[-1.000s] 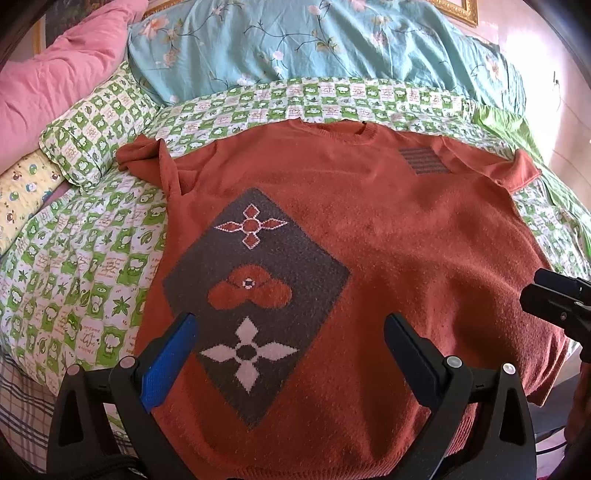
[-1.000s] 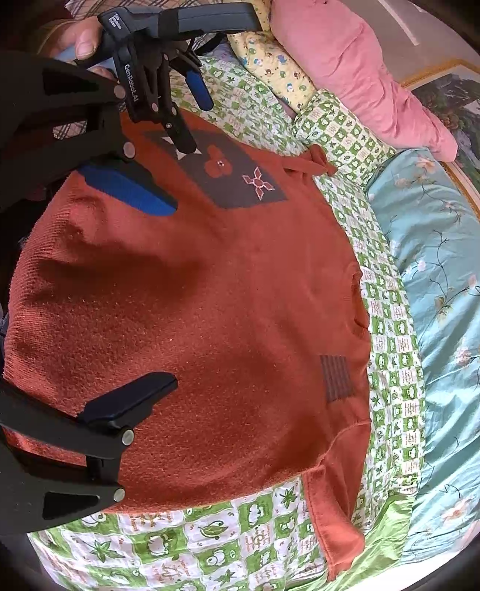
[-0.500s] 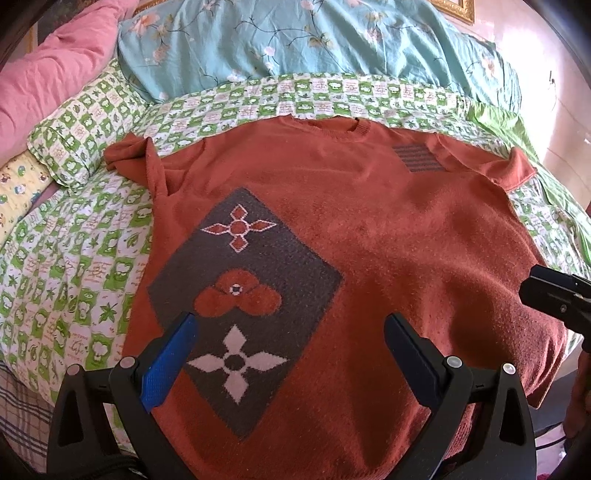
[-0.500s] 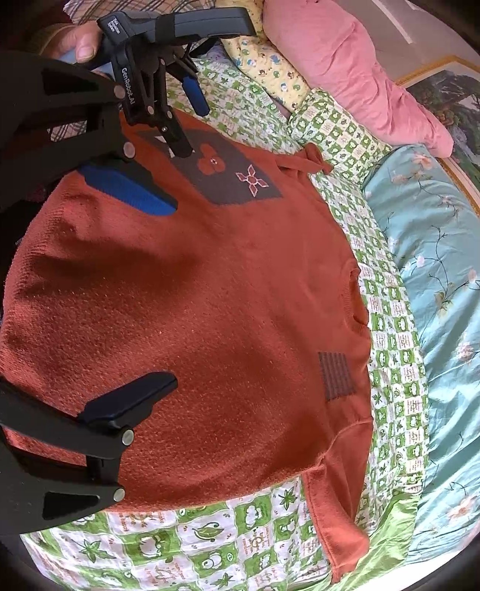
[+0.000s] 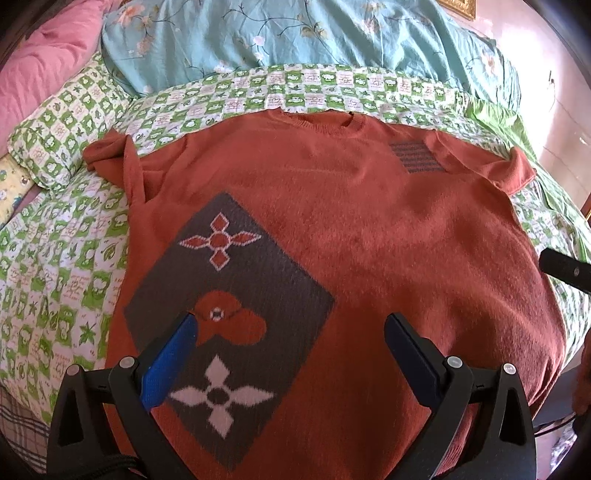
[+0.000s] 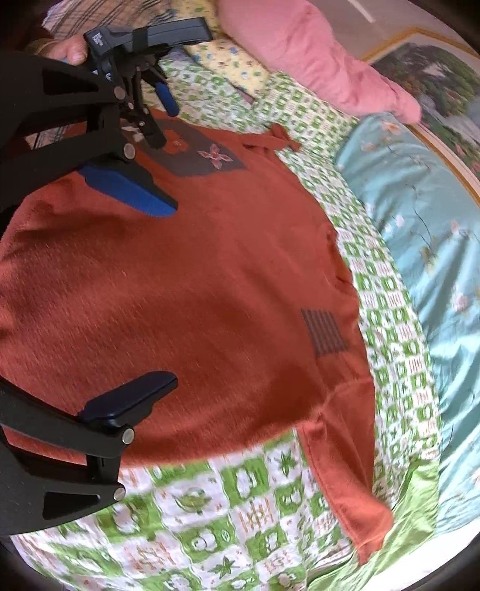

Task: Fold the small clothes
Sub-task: 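Grasp the sweater's sleeve cuff with the right gripper and lift it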

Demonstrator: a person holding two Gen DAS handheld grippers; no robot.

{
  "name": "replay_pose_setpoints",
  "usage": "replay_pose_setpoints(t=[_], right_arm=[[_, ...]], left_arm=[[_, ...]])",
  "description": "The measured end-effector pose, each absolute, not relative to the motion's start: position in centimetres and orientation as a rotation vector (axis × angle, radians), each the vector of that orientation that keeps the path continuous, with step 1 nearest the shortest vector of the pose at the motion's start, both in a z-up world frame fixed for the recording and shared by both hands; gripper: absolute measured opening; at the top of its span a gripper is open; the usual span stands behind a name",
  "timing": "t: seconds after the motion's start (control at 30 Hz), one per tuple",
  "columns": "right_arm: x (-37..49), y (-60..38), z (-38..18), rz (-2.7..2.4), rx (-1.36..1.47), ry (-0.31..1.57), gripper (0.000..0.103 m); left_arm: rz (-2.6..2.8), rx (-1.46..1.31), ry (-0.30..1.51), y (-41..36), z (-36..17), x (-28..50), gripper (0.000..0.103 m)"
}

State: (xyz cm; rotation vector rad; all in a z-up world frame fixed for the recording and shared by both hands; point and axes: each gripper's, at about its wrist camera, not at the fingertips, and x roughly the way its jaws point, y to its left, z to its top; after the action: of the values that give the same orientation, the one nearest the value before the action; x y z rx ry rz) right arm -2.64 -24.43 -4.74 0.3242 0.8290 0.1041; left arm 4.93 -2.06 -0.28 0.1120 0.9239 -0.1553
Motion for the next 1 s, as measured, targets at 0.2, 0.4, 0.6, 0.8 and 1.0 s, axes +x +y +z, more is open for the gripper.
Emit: replay_pose_setpoints(t=[0.2,0.4,0.6,0.8,1.0], right_arm=[[-1.4,-28.4,-4.0,0.069,0.425,0.83,0.08],[0.3,-31.9,-2.9,0.024,0.435,0.825,0.08],[2.1,-38.2,-1.3,-0.08,0.446,0.79,0.079],[4.1,-46.5,-0.1,-0.235,0.466,0.756,0.066],[7.2,-55.7,-0.6,-0.399,0.537,0.744,0.058]], left_arm=[[-0.155,0.103,0.923,-2.6,0.3,7.3,0.101],[-0.137,0.107,0.916,-2.8,1.0,10.0,0.101],[-0.109,0.099,0.923,-2.7,1.5,12.8,0.101],[-0.091,0.123,0.917,-3.5,1.7,15.5,0.101],[-0.077,0.134,0.927,-4.9,1.3,18.8,0.101]])
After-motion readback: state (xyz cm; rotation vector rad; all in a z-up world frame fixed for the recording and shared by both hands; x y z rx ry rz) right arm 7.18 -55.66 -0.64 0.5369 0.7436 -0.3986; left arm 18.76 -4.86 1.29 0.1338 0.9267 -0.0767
